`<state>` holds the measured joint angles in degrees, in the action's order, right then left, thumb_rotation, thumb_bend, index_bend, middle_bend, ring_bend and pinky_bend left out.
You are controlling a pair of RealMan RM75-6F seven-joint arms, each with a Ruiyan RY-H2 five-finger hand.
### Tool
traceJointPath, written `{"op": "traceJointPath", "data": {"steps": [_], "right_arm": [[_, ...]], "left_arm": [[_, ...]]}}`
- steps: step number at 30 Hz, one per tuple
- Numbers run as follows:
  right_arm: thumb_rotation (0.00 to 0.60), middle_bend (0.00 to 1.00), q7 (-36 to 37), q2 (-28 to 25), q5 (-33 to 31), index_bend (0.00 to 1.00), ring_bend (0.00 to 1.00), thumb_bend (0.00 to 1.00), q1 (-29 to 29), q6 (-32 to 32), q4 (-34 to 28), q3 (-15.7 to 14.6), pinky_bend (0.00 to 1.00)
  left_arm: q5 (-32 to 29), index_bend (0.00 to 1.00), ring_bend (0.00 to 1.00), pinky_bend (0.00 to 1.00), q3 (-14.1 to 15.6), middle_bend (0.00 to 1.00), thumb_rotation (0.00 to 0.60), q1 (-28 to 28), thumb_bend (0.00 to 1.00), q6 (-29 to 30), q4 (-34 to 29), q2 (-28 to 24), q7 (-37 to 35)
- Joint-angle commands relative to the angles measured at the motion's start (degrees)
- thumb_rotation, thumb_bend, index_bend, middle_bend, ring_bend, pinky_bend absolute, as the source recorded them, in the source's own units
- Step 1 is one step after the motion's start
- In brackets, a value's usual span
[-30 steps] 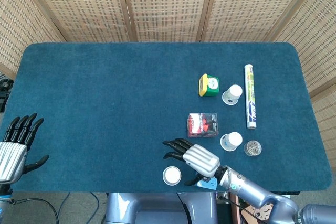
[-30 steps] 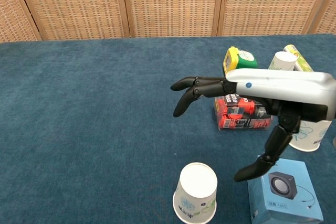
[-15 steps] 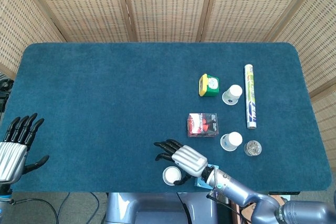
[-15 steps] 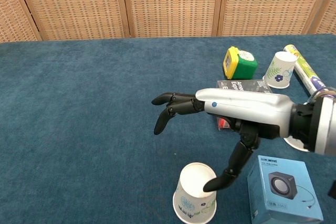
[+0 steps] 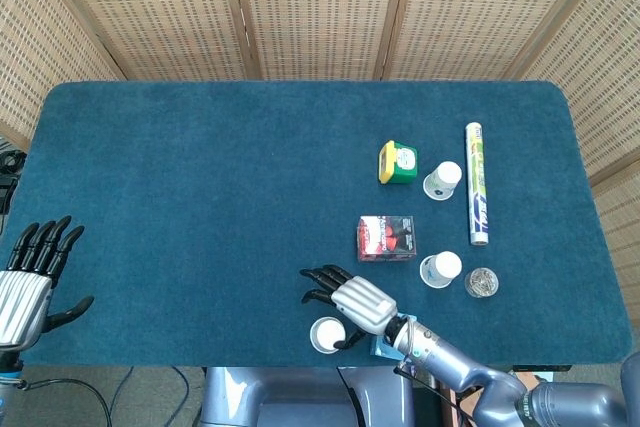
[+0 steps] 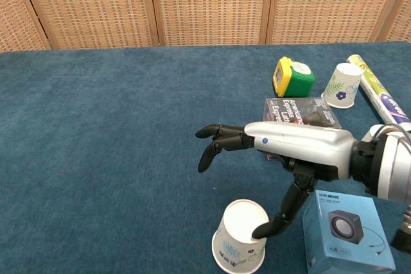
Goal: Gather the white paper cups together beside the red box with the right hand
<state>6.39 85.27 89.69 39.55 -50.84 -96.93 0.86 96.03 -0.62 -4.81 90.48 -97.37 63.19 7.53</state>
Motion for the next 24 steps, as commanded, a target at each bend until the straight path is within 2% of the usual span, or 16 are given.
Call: {"op": "traceJointPath", "data": {"steps": [1, 24], "right_arm": [[0.600, 0.00, 0.0, -0.3, 0.1, 0.28, 0.00, 0.12, 0.0, -0.2, -0.1, -0.1, 0.00], [0.600, 0.00, -4.5, -3.3, -2.1, 0.28, 0.00, 0.12, 0.3, -0.3, -4.5, 0.0, 0.00]], "left_arm": [[0.0, 0.00, 0.00, 0.00, 0.0, 0.00, 0.600, -0.1, 0.18, -0.1, 0.0, 0.0, 0.1], [0.4, 0.00, 0.00, 0.00, 0.2, 0.00, 0.600, 0.0, 0.18, 0.0, -0.1, 0.1, 0.4]]}}
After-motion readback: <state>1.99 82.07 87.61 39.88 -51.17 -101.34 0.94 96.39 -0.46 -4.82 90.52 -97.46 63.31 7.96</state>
